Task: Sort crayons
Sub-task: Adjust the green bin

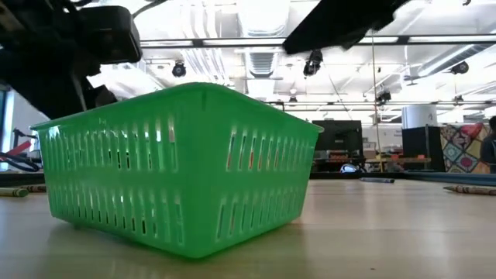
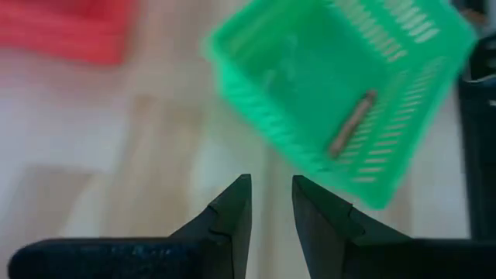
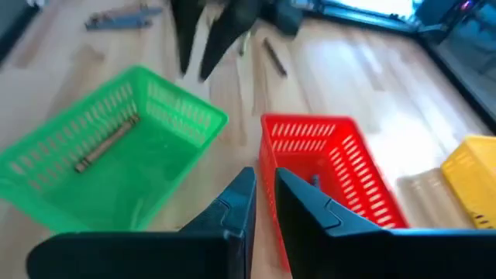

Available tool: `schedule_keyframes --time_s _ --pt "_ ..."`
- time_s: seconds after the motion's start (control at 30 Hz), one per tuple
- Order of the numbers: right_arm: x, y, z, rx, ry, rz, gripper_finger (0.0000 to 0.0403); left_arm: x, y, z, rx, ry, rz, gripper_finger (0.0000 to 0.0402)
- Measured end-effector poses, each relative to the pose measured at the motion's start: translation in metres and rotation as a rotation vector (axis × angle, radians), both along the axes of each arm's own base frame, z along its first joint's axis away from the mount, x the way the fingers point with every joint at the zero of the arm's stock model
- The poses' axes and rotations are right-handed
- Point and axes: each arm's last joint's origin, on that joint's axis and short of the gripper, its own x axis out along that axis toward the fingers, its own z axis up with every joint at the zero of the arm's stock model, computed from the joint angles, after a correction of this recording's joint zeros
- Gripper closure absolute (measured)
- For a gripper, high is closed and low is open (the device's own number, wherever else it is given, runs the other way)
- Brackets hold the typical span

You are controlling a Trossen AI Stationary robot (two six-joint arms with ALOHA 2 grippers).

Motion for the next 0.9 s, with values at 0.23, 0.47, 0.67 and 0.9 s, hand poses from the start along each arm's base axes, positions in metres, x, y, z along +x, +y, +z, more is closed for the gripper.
schedule_keyframes --time_s 0.23,0.47,0.67,0.9 --pt "-0.02 -0.003 0.017 0.024 -0.054 -0.014 0.0359 0.031 -0.031 -0.024 -0.213 -0.074 -0.252 0.0324" --pt "-0.032 -0.002 0.017 0.016 -0.07 -0.036 0.0359 0.056 -0.048 -0.028 -0.174 -0.004 -0.36 0.0324" --pt "-0.042 -0.011 0.008 -0.077 0.009 -0.139 0.0359 0.059 -0.049 -0.016 -0.039 0.093 -0.377 0.0324" --pt "-0.055 -0.037 0.002 -0.018 0.094 -0.375 0.0359 0.051 -0.043 0.006 0.03 0.05 -0.414 0.0324"
